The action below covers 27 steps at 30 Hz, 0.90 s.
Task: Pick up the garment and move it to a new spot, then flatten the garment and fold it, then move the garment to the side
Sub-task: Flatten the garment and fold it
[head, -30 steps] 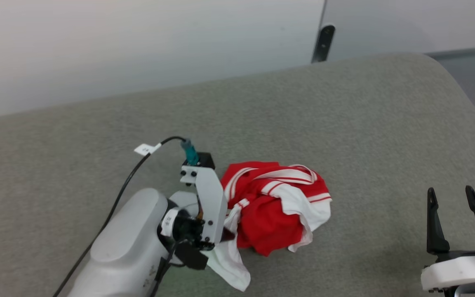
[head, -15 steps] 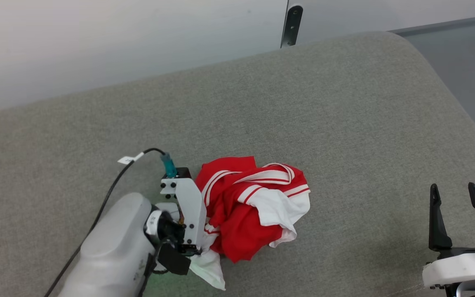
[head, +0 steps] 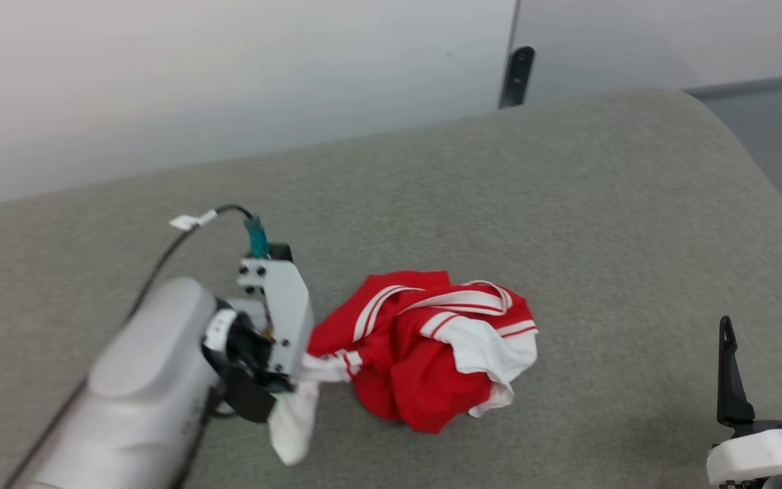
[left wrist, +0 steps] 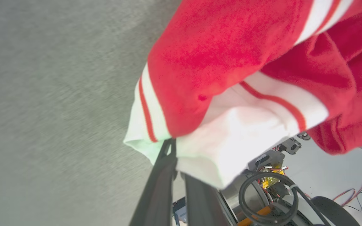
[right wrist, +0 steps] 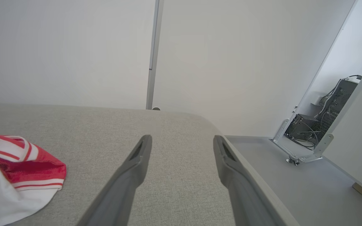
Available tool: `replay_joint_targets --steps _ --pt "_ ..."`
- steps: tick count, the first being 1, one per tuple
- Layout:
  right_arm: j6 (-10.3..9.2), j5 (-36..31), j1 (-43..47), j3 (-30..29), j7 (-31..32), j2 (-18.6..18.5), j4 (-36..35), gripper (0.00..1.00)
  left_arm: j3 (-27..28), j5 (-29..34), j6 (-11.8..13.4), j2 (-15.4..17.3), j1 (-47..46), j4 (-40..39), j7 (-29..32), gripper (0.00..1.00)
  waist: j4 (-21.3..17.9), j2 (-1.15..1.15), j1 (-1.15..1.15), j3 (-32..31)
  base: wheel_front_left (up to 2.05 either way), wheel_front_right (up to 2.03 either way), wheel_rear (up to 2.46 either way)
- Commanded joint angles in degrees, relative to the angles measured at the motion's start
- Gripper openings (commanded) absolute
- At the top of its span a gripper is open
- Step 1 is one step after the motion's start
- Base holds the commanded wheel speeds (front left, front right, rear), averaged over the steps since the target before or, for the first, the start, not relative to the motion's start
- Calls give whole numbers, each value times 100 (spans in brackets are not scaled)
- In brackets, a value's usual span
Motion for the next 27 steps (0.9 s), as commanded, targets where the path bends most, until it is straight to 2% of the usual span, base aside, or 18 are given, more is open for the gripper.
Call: replay_joint_targets --steps 1,9,10,15,22,27 --pt "-8 -67 86 -9 -25 4 -25 100 5 74 -26 163 -86 -68 59 0 240 0 0 -185 0 0 0" --pt "-8 -225 32 8 -25 3 -66 100 -20 359 -255 968 -260 -490 61 0 545 0 0 -339 0 0 0" --pt "-8 -225 32 8 -25 3 -66 100 -20 359 -255 968 -260 -490 61 0 545 0 0 -339 0 0 0" --pt "-8 -250 40 15 -25 3 -118 100 17 334 -597 1362 149 -580 -320 0 605 0 0 -315 0 0 0" --pt "-8 -281 -65 84 -25 3 -127 100 -54 307 -789 1460 712 -270 -724 0 538 0 0 -124 0 0 0" --pt "-8 -241 -184 132 -25 3 -153 100 -39 237 -897 1355 972 185 -1206 0 418 0 0 101 0 0 0"
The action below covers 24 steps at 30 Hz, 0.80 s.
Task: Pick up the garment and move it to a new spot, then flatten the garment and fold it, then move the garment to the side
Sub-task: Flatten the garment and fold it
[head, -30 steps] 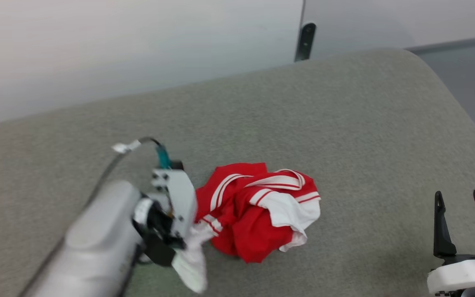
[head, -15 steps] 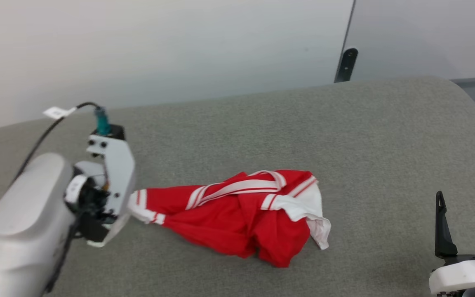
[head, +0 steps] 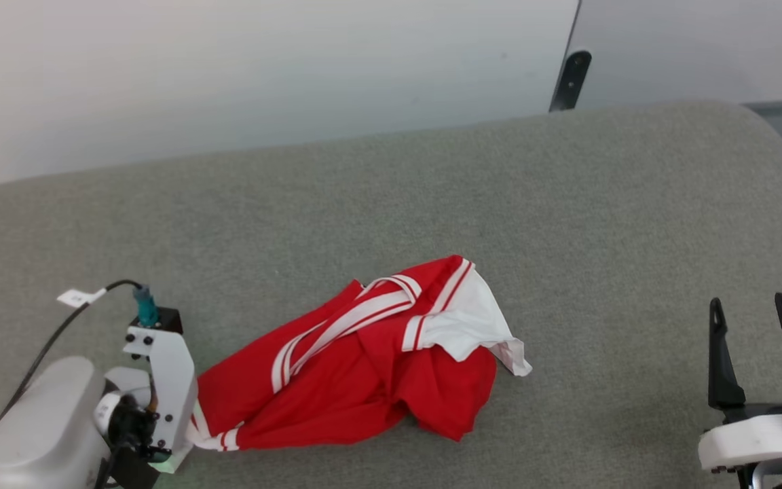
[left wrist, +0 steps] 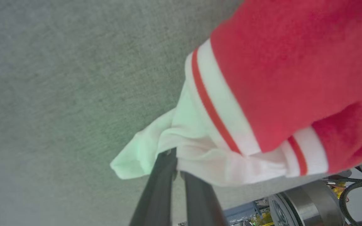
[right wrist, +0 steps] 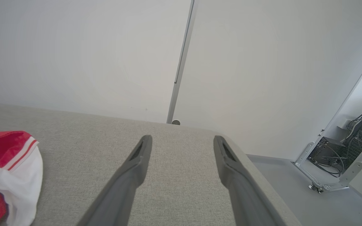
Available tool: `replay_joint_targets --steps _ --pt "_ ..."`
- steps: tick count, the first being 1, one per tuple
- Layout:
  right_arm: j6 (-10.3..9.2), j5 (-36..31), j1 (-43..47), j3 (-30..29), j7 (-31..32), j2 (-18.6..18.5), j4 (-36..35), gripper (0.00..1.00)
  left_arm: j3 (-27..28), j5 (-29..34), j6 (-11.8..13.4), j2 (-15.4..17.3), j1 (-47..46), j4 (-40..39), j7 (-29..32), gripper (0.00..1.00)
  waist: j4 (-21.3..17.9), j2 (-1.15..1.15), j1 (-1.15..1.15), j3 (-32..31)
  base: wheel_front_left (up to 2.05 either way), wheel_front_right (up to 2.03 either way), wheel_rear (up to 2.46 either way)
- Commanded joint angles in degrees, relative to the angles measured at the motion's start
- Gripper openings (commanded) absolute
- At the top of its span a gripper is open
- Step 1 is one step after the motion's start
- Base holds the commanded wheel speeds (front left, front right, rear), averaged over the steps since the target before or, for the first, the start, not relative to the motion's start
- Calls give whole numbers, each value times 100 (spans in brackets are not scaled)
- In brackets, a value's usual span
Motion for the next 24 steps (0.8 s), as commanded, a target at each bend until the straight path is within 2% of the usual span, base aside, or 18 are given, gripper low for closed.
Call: replay_joint_targets --steps 1,6,7,8,9,10,17,20,24 --pt "-8 23 -45 15 -25 4 -6 100 -5 -26 -28 -39 69 70 -29 0 -95 0 0 117 0 0 0" --pt "-8 132 -61 97 -25 4 90 100 -70 -19 -63 -195 -93 474 -177 0 -105 0 0 149 0 0 0" --pt "-8 183 -37 140 -25 5 149 100 -77 6 -58 -191 -143 526 -205 7 -85 0 0 120 0 0 0" --pt "-8 241 -9 205 -25 4 221 100 -117 76 -109 -152 -198 535 -289 45 -61 0 0 83 0 0 0" --pt "-8 231 27 284 -25 6 302 100 -130 83 -124 -137 -259 547 -317 96 -29 0 0 30 0 0 0" --pt "-8 252 70 369 -25 5 418 100 -92 11 -143 -153 -301 571 -312 100 9 0 0 -30 0 0 0" --pt "-8 371 139 619 110 -39 747 100 -180 -46 -216 -36 -460 78 -38 100 425 0 0 -494 0 0 0" --pt "-8 518 198 702 250 -120 710 100 -110 -146 -146 -5 -414 -257 16 100 664 0 0 -623 0 0 0" --pt "-8 544 276 764 417 -212 603 100 15 -205 109 158 -209 -720 -34 100 951 0 0 -750 0 0 0"
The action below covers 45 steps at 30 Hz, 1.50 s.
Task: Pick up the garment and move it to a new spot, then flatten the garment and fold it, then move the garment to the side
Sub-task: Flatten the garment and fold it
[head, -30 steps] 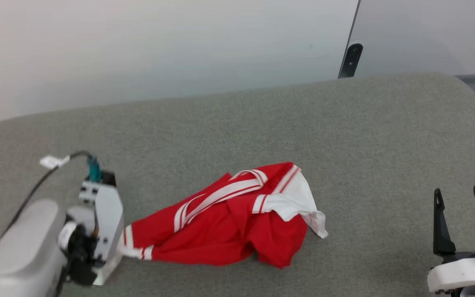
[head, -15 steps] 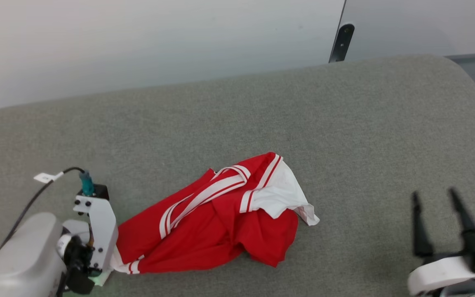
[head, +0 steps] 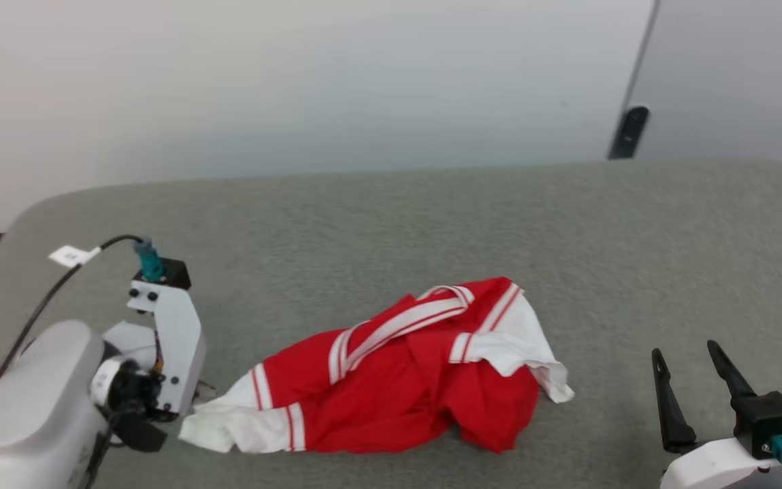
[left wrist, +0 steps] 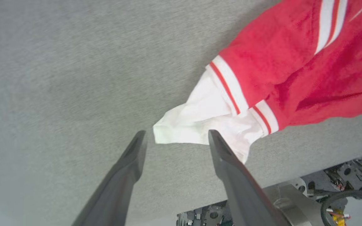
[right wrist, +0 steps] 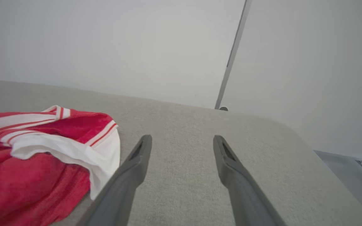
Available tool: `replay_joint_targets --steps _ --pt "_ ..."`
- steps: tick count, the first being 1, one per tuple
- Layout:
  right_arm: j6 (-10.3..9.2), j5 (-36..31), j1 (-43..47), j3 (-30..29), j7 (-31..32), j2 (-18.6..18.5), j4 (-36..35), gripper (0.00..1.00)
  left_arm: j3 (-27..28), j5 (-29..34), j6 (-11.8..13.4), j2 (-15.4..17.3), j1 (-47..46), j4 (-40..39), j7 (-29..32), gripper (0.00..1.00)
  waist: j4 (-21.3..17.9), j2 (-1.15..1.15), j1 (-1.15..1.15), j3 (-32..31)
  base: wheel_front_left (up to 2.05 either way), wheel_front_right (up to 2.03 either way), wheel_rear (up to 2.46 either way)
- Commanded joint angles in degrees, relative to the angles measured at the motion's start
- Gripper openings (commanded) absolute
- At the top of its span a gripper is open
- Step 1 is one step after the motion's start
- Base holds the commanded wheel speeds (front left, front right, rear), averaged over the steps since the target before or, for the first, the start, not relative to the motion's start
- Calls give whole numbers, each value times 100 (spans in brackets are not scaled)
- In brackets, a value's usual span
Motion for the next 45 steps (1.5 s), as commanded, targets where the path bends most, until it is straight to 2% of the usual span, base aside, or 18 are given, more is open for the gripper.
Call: replay_joint_targets --steps 1,3,8,11,14,17,21,27,35,37,38,41,45 --pt "-8 -40 81 20 22 -21 -24 100 13 27 6 64 127 -141 -114 100 375 0 0 -269 0 0 0" --pt "-8 -53 104 12 31 -22 -76 100 194 0 129 119 292 -423 -497 100 481 0 0 -309 0 0 0" --pt "-8 -41 195 -68 -13 56 -70 100 658 -10 185 101 904 -1102 -2022 100 728 0 0 -423 0 0 0" --pt "-8 -18 238 -62 -22 90 -52 100 1003 130 247 75 1282 -1478 -3194 100 839 0 0 -456 0 0 0" --pt "-8 52 303 -40 52 108 -1 100 1270 339 284 -67 1750 -1803 -4520 100 976 0 0 -498 0 0 0" --pt "-8 171 309 21 175 70 -11 100 1471 422 336 -241 2235 -2014 -5531 100 1099 0 0 -524 0 0 0" --pt "-8 475 281 151 579 -104 1 100 1596 496 406 -391 2719 -2115 -6282 100 1279 0 0 -557 0 0 0" --pt "-8 1243 -79 563 1628 -724 49 100 1852 241 578 -582 2993 -2162 -6603 100 1581 0 0 -579 0 0 0" --pt "-8 2470 -878 1581 3705 -1967 504 100 1703 94 443 -756 2871 -2235 -6506 100 2020 0 0 -491 0 0 0" --pt "-8 2843 -1115 1752 4098 -2139 672 100 1629 90 397 -796 2830 -2201 -6458 100 2135 0 0 -441 0 0 0" --pt "-8 2843 -1115 1752 4098 -2139 672 100 1629 90 397 -796 2830 -2201 -6458 100 2135 0 0 -441 0 0 0" --pt "-8 3262 -1403 2142 4700 -2420 982 100 1512 110 324 -900 2736 -2160 -6459 100 2301 0 0 -340 0 0 0" --pt "-8 3570 -1880 2535 5196 -2693 1391 100 1420 30 217 -1091 2570 -2103 -6515 100 2517 0 0 -35 0 0 0"
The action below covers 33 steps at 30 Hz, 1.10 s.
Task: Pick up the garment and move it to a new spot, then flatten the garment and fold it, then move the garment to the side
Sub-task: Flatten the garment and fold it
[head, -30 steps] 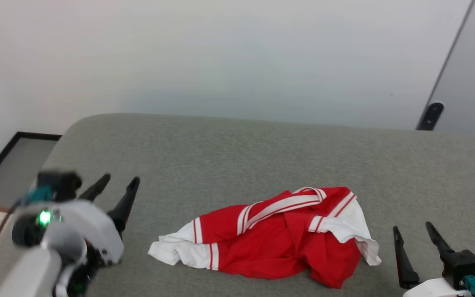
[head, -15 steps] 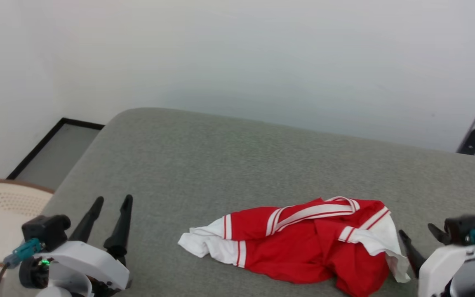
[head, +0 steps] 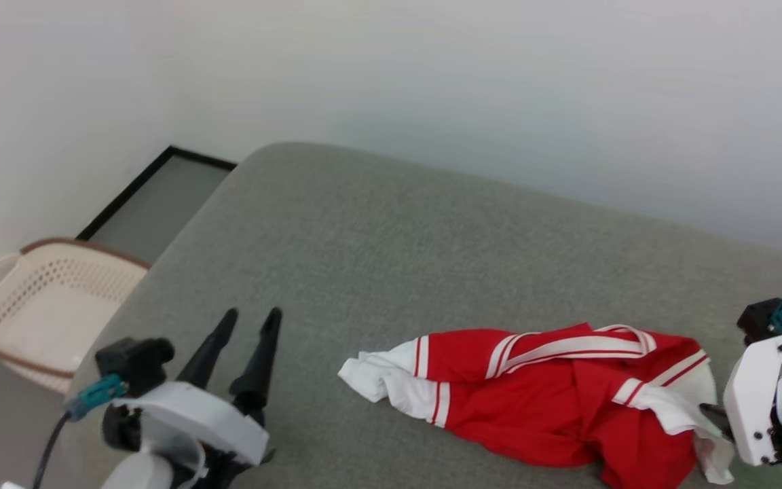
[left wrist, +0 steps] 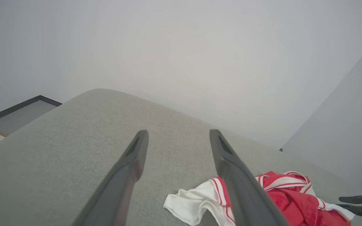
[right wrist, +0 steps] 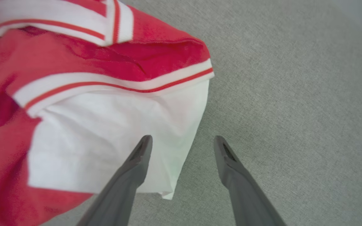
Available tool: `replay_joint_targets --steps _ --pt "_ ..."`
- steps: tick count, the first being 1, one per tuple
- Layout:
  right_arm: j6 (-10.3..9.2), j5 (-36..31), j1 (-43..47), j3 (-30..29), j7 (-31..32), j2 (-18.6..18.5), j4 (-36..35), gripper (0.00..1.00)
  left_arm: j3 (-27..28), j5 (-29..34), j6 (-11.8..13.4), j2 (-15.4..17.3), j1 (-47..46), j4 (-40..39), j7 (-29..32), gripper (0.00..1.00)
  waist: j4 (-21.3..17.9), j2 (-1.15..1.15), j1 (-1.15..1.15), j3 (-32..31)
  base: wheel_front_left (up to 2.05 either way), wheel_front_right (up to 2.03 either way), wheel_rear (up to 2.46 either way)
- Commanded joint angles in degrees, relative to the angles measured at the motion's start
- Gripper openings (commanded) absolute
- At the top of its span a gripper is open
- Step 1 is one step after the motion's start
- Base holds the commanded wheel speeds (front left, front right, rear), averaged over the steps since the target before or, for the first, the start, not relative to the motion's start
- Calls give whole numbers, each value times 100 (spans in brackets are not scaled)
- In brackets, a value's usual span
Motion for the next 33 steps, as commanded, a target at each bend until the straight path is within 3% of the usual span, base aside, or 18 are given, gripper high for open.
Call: replay_joint_targets --steps 1,3,4,5,6,7,9,10,12,15,16,17,25,33 --pt "-8 40 -180 118 107 -78 161 100 -33 -16 -60 -81 -135 35 -49 100 281 0 0 346 0 0 0" --pt "-8 107 -401 236 245 -114 422 100 -82 -56 -131 -197 -226 96 -108 100 387 0 0 509 0 0 0" --pt "-8 146 -499 267 303 -102 546 93 -99 -83 -159 -261 -273 142 -135 100 434 0 0 583 0 0 0" --pt "-8 218 -565 287 363 -63 681 63 -117 -92 -184 -320 -319 200 -164 100 484 0 0 650 0 0 0" --pt "-8 276 -631 303 415 -18 793 52 -127 -99 -202 -363 -352 252 -202 100 521 0 0 701 0 0 0" --pt "-8 324 -695 337 477 -1 920 55 -135 -137 -225 -419 -381 317 -228 100 556 0 0 754 0 0 0" --pt "-8 377 -787 443 623 33 1114 75 -153 -186 -273 -501 -445 427 -284 100 615 0 0 828 0 0 0" --pt "-7 402 -827 496 696 55 1199 74 -166 -186 -296 -525 -476 475 -311 100 638 0 0 855 0 0 0" --pt "-7 470 -839 612 827 124 1394 98 -177 -212 -341 -562 -511 580 -351 100 671 0 0 876 0 0 0" --pt "-7 538 -855 783 971 227 1638 97 -178 -244 -385 -608 -581 716 -405 100 698 0 0 874 0 0 0" --pt "-5 583 -846 829 971 276 1686 32 -194 -226 -385 -591 -595 760 -402 100 699 0 0 868 0 0 0" --pt "-3 625 -864 838 956 312 1756 0 -208 -213 -402 -585 -605 800 -402 100 701 0 0 858 0 0 0" --pt "-4 719 -1254 972 566 264 1852 0 -196 -200 -434 -465 -619 967 -436 100 540 0 0 653 0 0 0" --pt "-7 755 -1548 930 172 -201 1808 0 -190 -193 -392 -319 -509 931 -410 100 221 0 0 424 0 0 0"
